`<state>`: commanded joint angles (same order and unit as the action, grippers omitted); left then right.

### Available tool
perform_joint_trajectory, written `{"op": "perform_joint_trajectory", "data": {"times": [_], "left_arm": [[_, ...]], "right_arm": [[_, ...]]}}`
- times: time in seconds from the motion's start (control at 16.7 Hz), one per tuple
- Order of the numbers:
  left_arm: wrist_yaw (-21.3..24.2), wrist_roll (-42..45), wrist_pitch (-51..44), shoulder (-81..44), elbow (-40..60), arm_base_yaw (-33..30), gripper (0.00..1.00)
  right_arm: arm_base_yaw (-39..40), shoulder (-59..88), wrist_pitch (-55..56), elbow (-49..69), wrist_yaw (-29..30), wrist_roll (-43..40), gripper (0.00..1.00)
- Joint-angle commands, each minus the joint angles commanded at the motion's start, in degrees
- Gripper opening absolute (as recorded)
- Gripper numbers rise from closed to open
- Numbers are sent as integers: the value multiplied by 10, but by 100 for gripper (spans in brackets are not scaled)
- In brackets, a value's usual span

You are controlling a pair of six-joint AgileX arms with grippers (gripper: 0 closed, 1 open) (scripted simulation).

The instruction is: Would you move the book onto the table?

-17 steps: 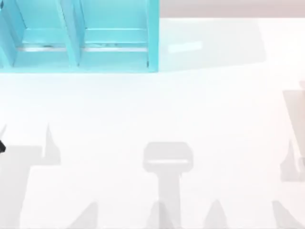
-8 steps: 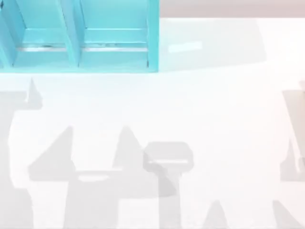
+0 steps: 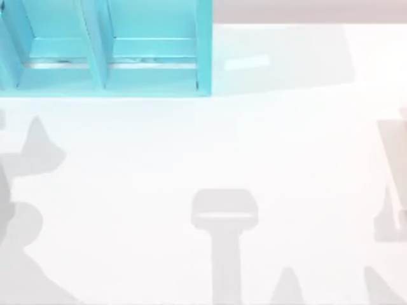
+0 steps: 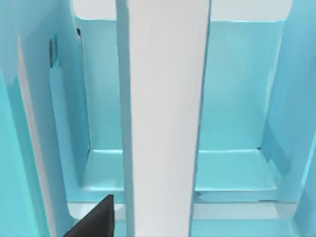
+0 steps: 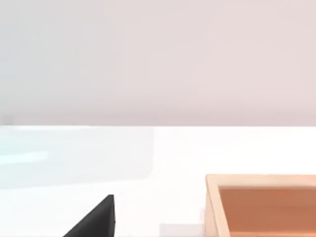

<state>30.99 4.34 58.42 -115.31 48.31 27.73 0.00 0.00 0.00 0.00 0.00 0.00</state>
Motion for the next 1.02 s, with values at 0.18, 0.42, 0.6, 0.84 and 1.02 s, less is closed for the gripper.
{"op": "perform_joint_trajectory", "data": {"times": [0.18, 0.42, 0.6, 0.84, 1.02], "left_arm": [[25, 4, 49, -81, 41, 20, 100], [33, 5, 66, -106, 56, 27, 100], [32, 5, 64, -105, 53, 24, 100], [21, 3, 50, -127, 93, 15, 100], [4, 0, 20, -167, 165, -3, 100]], "right_arm": [[0, 0, 0, 0, 0, 0, 100], [0, 0, 0, 0, 0, 0, 100], [0, 0, 0, 0, 0, 0, 100], [0, 0, 0, 0, 0, 0, 100], [0, 0, 0, 0, 0, 0, 100]]}}
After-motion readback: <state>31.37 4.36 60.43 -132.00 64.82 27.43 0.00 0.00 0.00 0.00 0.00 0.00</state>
